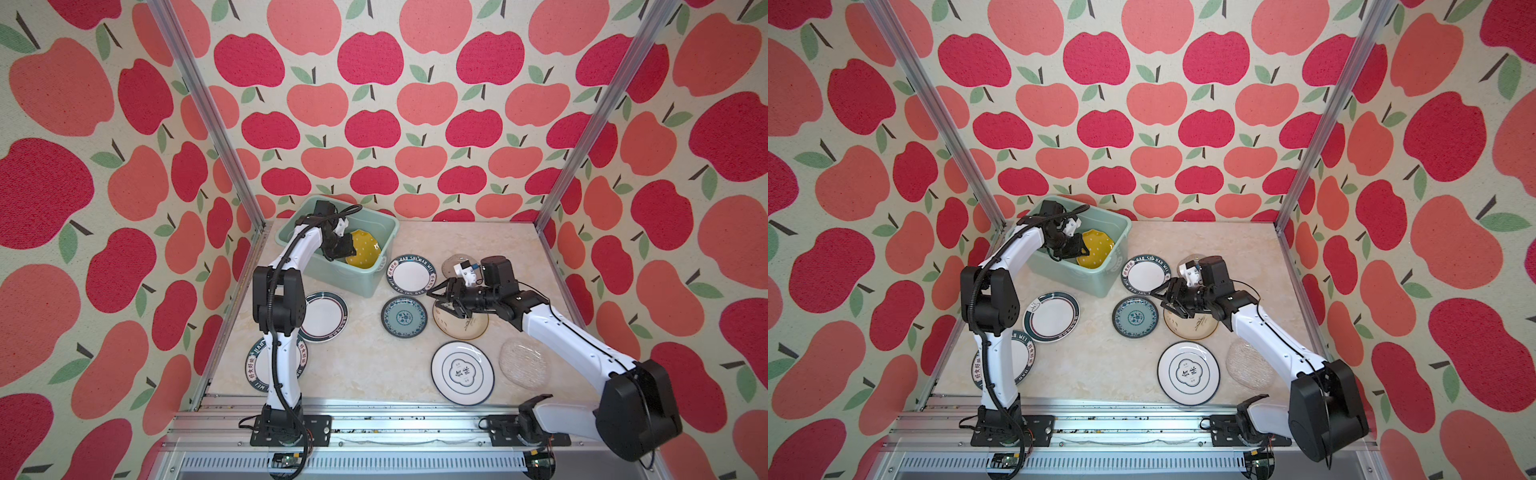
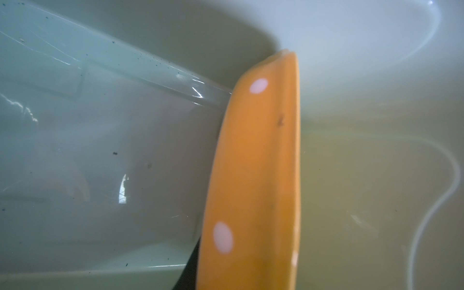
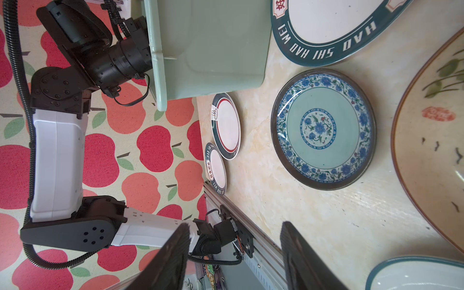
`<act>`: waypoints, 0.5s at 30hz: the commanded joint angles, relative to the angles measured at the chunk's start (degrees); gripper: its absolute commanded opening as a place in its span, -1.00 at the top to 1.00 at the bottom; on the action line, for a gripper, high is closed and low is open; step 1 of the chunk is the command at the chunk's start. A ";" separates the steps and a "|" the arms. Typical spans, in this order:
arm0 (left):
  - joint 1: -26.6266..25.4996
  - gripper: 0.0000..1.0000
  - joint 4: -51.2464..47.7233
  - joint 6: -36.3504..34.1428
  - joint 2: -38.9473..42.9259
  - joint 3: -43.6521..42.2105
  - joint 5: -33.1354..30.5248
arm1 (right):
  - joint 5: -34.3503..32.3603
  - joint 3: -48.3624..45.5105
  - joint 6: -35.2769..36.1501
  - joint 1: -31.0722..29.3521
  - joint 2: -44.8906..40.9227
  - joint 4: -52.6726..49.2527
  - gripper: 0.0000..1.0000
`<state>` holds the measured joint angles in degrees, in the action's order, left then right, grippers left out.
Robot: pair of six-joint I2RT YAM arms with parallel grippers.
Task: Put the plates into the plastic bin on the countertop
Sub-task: 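Lower the yellow plate into the green bin with the left gripper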
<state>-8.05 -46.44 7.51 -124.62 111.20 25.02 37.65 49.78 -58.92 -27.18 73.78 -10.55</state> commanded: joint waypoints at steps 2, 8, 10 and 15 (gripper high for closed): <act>0.05 0.31 0.38 -1.75 -1.66 2.18 -2.64 | 1.29 -0.78 1.00 0.47 0.12 0.97 -0.21; 0.19 0.05 0.11 -1.55 -2.85 2.27 -4.40 | 1.20 -1.57 1.08 0.52 -0.37 1.01 -0.21; 0.26 0.01 0.28 -1.53 -3.30 2.20 -4.71 | 1.20 -1.92 1.08 0.46 -0.52 0.97 -0.21; 0.31 -0.11 0.64 -1.53 -4.55 2.22 -7.07 | 1.11 -2.72 1.17 0.48 -0.57 1.13 -0.21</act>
<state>-7.51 -46.46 6.46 -127.90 111.63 19.00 37.65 47.99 -58.92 -27.18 73.78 -9.91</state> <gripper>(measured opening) 0.548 0.605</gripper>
